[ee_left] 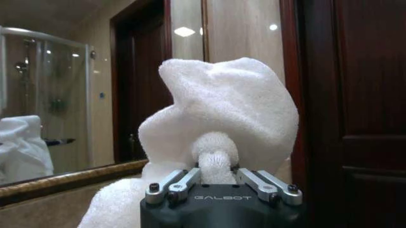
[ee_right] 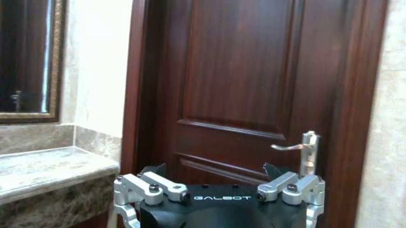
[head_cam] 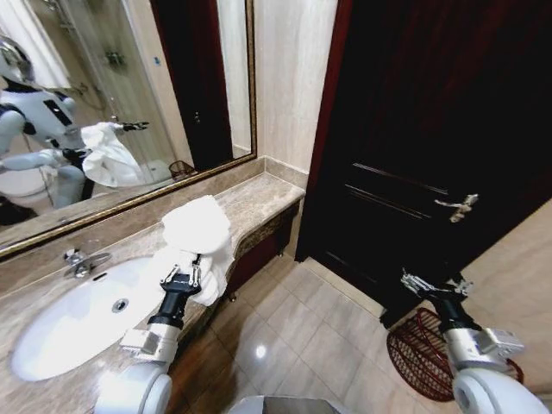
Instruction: Discard the used towel into the hamper.
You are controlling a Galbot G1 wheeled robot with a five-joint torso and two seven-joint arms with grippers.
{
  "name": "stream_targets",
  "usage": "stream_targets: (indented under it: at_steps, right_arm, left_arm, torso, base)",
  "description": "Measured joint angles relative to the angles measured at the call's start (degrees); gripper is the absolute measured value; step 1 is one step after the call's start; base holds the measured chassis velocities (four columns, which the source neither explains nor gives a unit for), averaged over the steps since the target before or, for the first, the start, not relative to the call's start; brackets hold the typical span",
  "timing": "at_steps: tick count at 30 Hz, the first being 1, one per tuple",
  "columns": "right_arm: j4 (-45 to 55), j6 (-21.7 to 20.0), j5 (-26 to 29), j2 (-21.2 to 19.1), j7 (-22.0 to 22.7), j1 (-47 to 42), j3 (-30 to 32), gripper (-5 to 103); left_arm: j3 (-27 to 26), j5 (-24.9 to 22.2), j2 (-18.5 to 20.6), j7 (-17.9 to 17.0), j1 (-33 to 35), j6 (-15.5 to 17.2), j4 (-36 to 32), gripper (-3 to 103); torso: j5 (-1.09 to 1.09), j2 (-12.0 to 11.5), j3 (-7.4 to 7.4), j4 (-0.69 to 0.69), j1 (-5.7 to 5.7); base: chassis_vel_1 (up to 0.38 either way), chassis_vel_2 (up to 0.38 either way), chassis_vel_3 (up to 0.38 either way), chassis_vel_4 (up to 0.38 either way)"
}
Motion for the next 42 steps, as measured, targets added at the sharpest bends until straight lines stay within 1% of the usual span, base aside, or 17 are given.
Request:
stream_targets:
  at_steps: [5, 9, 17, 18, 25, 30, 33, 35, 36, 38, 40, 42]
  right_arm:
    - [0.0, 0.0, 0.1, 0.0, 0.0, -0.1, 0.2, 100]
    - [0.2, 0.1, 0.1, 0.5, 0.0, -0.3, 0.2, 100]
    - [1.2, 0.1, -0.2, 1.2, 0.0, -0.4, -0.1, 100]
    - [1.4, 0.0, -0.2, 1.3, 0.1, -0.3, -0.1, 100]
    - [1.9, -0.1, -1.1, 2.2, 0.2, -0.4, -0.7, 100]
    - [2.4, 0.0, -1.8, 4.0, 0.3, -0.7, -1.4, 100]
    - [2.4, -0.2, -2.3, 5.2, 0.4, -0.5, -1.9, 100]
    - [2.1, -0.3, -3.4, 7.4, 0.4, 0.1, -2.0, 100]
    - [2.1, -0.3, -3.4, 7.4, 0.4, 0.1, -2.0, 100]
    - [2.0, -0.3, -4.2, 9.8, 0.3, 0.4, -1.6, 100]
    - [2.1, -0.4, -4.3, 10.2, 0.3, 0.4, -1.5, 100]
    - [3.2, -1.4, -5.0, 12.5, 0.0, 0.5, -1.5, 100]
  left_arm:
    - [0.0, 0.1, -0.3, 0.0, 0.2, -0.4, 0.1, 14]
    - [0.0, 0.1, -0.3, 0.1, 0.3, -0.5, 0.1, 14]
    - [-0.1, 0.0, 0.1, 1.1, 0.8, -0.9, 0.0, 14]
    - [-0.1, 0.0, 0.2, 1.2, 0.8, -1.0, -0.1, 14]
    - [0.0, 0.0, 0.2, 1.5, 0.9, -1.1, -0.2, 14]
    - [0.2, -0.3, 0.4, 1.9, 0.7, -1.2, 0.3, 14]
    - [0.1, -0.9, 0.8, 2.3, 0.4, -1.8, 0.9, 14]
    - [-0.2, -1.9, 1.1, 3.0, 0.2, -2.8, 1.7, 14]
    - [-0.2, -1.9, 1.1, 3.0, 0.2, -2.8, 1.7, 14]
    - [-0.3, -3.0, 1.4, 3.8, 0.2, -3.7, 2.2, 14]
    - [-0.4, -3.3, 1.5, 4.0, 0.2, -3.9, 2.4, 14]
    - [-0.3, -4.6, 2.3, 4.7, -0.2, -4.4, 3.2, 14]
  torso:
    - [0.00, 0.0, 0.00, 0.01, -0.01]
    - [0.00, 0.0, 0.00, -0.01, -0.01]
    - [-0.02, 0.0, -0.01, -0.01, -0.01]
    - [0.00, -0.1, -0.03, -0.03, -0.05]
    - [-0.01, -0.7, -0.38, -0.01, -0.36]
    - [0.00, -1.6, -0.82, -0.01, -0.78]
    - [-0.02, -2.2, -1.18, 0.00, -1.06]
    - [0.00, -3.0, -1.64, -0.01, -1.42]
    - [0.00, -3.0, -1.64, -0.01, -1.42]
    - [-0.01, -3.8, -2.05, -0.01, -1.76]
    - [-0.01, -3.9, -2.12, 0.00, -1.83]
    - [-0.01, -4.9, -2.59, -0.02, -2.30]
  base:
    - [-0.064, -0.093, -0.078, -0.077]
    - [-0.093, -0.104, -0.100, -0.102]
    - [-0.116, -0.110, -0.114, -0.124]
    - [-0.125, -0.126, -0.122, -0.151]
    - [-0.130, -0.130, -0.127, -0.132]
    - [-0.121, -0.130, -0.129, -0.125]
    - [-0.118, -0.131, -0.126, -0.124]
    - [-0.105, -0.123, -0.134, -0.125]
    - [-0.110, -0.109, -0.134, -0.127]
    - [-0.120, -0.122, -0.119, -0.130]
    - [-0.131, -0.141, -0.113, -0.132]
    - [-0.139, -0.132, -0.117, -0.146]
